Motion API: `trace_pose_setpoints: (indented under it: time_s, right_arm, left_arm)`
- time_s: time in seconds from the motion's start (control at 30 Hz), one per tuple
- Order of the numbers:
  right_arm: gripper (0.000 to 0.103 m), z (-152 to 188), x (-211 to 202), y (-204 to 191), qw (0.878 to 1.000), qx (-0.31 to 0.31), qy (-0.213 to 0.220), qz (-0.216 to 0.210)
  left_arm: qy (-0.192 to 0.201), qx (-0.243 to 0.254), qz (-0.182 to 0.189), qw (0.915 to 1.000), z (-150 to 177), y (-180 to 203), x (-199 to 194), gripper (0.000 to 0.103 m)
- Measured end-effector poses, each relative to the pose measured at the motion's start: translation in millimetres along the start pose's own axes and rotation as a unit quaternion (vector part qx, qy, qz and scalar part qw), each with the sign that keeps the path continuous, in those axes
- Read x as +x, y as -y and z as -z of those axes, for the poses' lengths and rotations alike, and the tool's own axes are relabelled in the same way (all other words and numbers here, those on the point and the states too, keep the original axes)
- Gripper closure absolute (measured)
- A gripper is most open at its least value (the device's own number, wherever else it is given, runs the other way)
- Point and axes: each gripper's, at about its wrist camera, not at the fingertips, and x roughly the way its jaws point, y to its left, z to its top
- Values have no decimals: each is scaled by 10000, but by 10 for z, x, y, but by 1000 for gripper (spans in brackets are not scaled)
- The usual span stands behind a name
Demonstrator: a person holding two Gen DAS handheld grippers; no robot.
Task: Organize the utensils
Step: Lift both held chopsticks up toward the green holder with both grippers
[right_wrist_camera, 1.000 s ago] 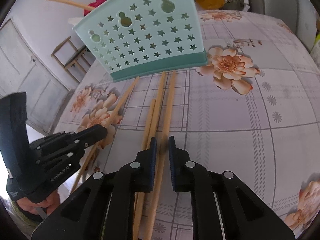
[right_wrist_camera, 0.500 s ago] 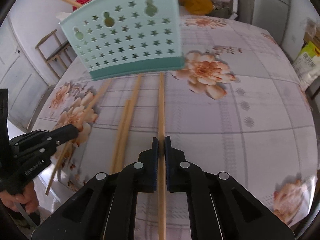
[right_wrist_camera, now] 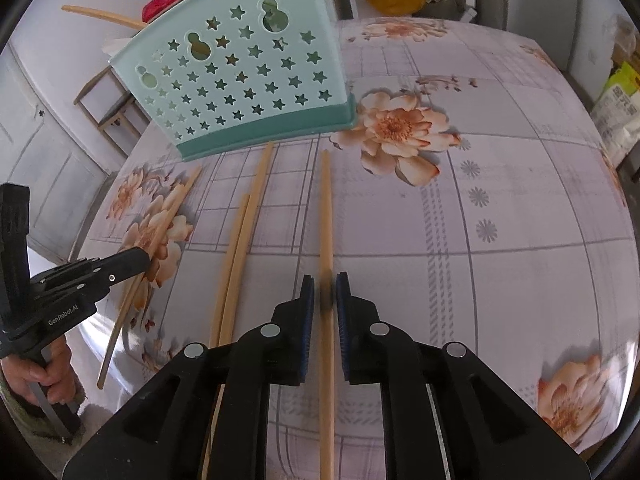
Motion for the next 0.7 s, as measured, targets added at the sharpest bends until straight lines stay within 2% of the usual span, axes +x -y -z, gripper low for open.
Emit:
trace_pose_setpoints:
  time_s: [0.37, 0.57, 0.7]
  right_arm:
    - [92, -147, 95, -98, 9995, -242, 139, 138]
    - [98, -180, 118, -31, 9996, -93, 251, 96]
    - [98, -194, 119, 31, 9996, 46, 284, -15]
  left_arm:
    - [73, 248, -339, 9991, -290, 54, 173, 92]
    - [188, 368, -511, 9978, -385, 96, 245, 92]
    - [253, 394, -583, 9972, -399, 117, 260, 92]
